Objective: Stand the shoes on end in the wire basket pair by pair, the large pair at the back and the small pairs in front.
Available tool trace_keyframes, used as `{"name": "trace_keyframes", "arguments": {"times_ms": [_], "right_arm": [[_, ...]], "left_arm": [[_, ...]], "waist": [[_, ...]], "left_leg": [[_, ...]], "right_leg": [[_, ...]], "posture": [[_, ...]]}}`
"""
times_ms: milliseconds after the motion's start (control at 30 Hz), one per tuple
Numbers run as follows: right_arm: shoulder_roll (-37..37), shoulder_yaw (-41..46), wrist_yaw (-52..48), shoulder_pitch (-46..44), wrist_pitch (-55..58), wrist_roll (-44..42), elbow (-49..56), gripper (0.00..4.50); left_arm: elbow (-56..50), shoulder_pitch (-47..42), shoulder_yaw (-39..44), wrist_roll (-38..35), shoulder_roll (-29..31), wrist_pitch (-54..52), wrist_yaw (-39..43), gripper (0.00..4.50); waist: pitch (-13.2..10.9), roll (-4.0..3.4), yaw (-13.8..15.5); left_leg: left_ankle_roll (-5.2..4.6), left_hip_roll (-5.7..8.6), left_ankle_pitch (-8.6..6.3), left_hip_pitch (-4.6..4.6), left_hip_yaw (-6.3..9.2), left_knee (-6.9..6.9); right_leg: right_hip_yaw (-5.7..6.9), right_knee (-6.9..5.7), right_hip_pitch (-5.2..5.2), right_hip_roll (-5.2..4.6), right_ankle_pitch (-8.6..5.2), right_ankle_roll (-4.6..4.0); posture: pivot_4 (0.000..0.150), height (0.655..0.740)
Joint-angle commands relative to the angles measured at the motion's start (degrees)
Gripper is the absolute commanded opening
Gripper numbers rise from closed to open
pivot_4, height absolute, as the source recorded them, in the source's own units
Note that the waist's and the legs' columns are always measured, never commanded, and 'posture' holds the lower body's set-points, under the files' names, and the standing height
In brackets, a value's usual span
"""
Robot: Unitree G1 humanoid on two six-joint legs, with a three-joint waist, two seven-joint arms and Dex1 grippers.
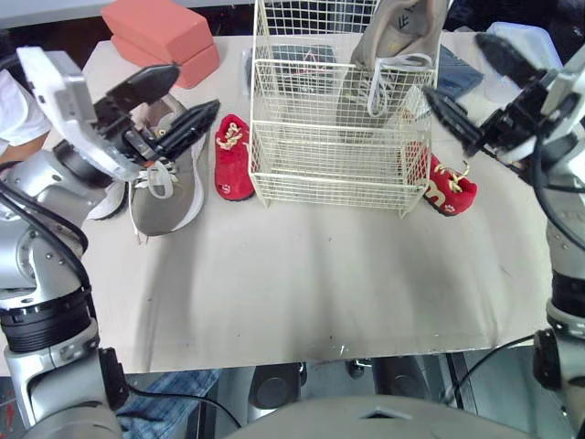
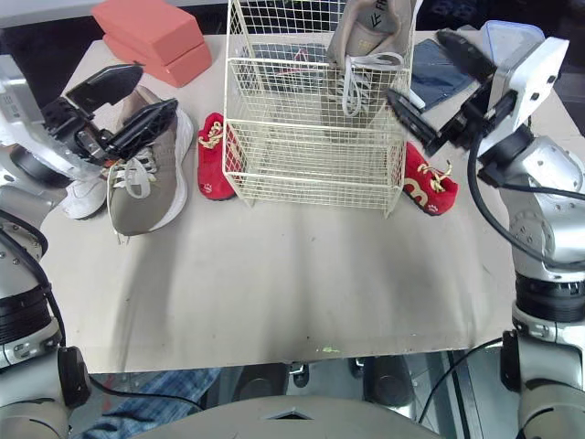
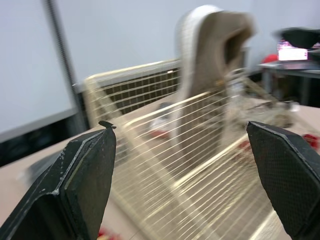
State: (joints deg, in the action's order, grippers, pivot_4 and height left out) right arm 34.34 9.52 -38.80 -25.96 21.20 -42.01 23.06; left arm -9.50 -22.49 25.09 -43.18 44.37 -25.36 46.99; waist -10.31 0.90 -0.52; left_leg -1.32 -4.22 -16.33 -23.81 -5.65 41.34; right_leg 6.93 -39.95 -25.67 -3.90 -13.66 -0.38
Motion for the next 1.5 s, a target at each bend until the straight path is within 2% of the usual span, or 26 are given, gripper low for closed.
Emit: {"name": "trace_keyframes", "arguments": {"times_ms": [33,233,400,700,967,1233,1367,1500], "right_arm": [[1.81,-1.07,-2.87,4.02,5.64,-7.51,8.21,4.46],[1.29,-3.87,-3.69,8.92,6.04,-5.86,11.54,4.46],[0.03,-6.10,-5.24,11.87,2.13,-1.35,12.59,4.46],[-0.74,-7.54,-5.66,14.36,-3.33,6.51,12.04,4.46],[-1.34,-7.93,-5.74,14.15,-4.75,8.62,11.29,4.46],[-2.32,-8.55,-5.34,14.12,-5.39,10.03,11.22,4.46],[-2.98,-8.88,-5.20,14.16,-5.52,10.79,11.26,4.46],[-3.51,-8.94,-5.17,13.75,-5.59,11.28,11.09,4.50]], "left_arm": [[6.79,0.62,4.71,1.89,2.64,2.81,1.77,4.50],[20.44,0.59,6.63,6.61,5.84,7.02,3.09,4.50],[33.03,-0.66,6.05,10.90,8.64,10.85,4.70,4.50],[55.30,-13.29,0.61,16.78,12.59,13.20,10.78,4.50],[71.86,-28.05,-8.77,24.81,13.55,7.75,18.34,4.50],[81.01,-38.44,-17.58,35.45,13.13,3.30,17.50,4.50],[83.36,-41.23,-18.74,38.28,12.24,3.10,15.17,4.50],[84.78,-41.88,-19.83,40.61,10.77,2.53,13.78,3.42]], "waist": [[0.00,0.00,0.07],[0.03,0.07,0.14],[0.05,0.13,0.34],[0.13,0.40,1.39],[0.13,0.56,1.28],[0.11,0.65,1.06],[0.11,0.67,1.07],[0.11,0.68,1.13]], "left_leg": [[0.00,0.00,0.00,0.00,0.00,0.00],[-0.03,0.01,-0.02,-0.01,-0.02,-0.02],[-0.03,0.00,-0.02,-0.04,0.02,-0.03],[-0.04,0.01,-0.03,-0.05,-0.01,-0.02],[-0.03,0.09,-0.02,-0.09,-0.15,0.01],[-0.03,0.07,-0.02,-0.09,-0.23,0.01],[-0.02,0.05,-0.02,-0.09,-0.22,0.02],[-0.03,0.04,-0.02,-0.06,-0.19,0.02]], "right_leg": [[0.01,0.00,0.00,0.00,0.00,0.00],[0.14,0.05,-0.01,-0.02,-0.03,0.05],[0.17,0.07,-0.02,-0.01,-0.03,0.05],[0.30,0.07,-0.02,-0.01,-0.11,0.17],[0.33,0.05,-0.03,0.08,-0.09,0.14],[0.26,0.05,-0.07,0.12,-0.11,0.17],[0.22,0.03,-0.09,0.13,-0.11,0.16],[0.20,0.00,-0.09,0.11,-0.11,0.17]], "posture": [[0.150,0.6860],[0.150,0.6860],[0.150,0.6860],[0.150,0.6860],[0.150,0.6860],[0.150,0.6860],[0.150,0.6860],[0.150,0.6860]]}}
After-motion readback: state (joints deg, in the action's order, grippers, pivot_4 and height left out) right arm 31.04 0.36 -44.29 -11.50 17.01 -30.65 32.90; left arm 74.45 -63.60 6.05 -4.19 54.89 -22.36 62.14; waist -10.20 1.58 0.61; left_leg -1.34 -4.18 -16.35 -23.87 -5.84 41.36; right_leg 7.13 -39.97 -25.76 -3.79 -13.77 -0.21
